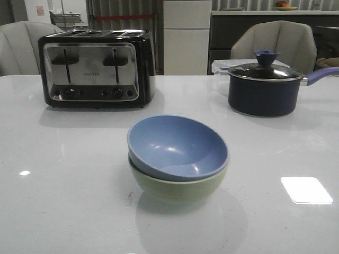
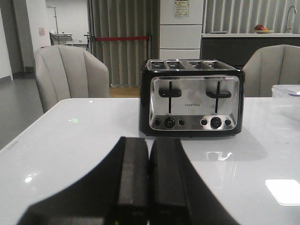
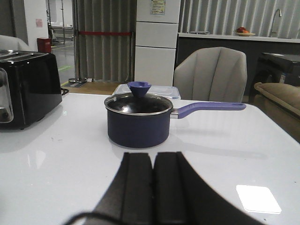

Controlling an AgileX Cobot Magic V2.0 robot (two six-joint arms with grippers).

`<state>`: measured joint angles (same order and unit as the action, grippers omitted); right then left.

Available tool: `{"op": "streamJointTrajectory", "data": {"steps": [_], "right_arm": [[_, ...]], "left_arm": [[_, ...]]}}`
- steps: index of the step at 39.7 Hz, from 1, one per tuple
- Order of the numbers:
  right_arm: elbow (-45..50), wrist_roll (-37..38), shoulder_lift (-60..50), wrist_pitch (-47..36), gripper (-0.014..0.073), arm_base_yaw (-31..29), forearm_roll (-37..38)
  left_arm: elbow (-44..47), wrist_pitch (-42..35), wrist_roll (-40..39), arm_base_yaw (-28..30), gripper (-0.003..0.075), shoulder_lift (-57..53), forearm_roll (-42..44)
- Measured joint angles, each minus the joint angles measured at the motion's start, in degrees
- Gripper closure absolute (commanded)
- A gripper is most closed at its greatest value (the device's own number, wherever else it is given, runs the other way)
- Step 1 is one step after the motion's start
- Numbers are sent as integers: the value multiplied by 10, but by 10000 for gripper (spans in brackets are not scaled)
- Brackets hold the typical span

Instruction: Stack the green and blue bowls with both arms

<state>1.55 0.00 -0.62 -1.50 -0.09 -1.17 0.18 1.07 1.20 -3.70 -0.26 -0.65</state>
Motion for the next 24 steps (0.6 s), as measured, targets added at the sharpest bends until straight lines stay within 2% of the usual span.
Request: {"op": "streamJointTrajectory", "data": {"steps": [24], "right_arm": [[0,11,0,-2,537,-2,16]], "left_arm": [[0,0,0,0,627,0,0]]}}
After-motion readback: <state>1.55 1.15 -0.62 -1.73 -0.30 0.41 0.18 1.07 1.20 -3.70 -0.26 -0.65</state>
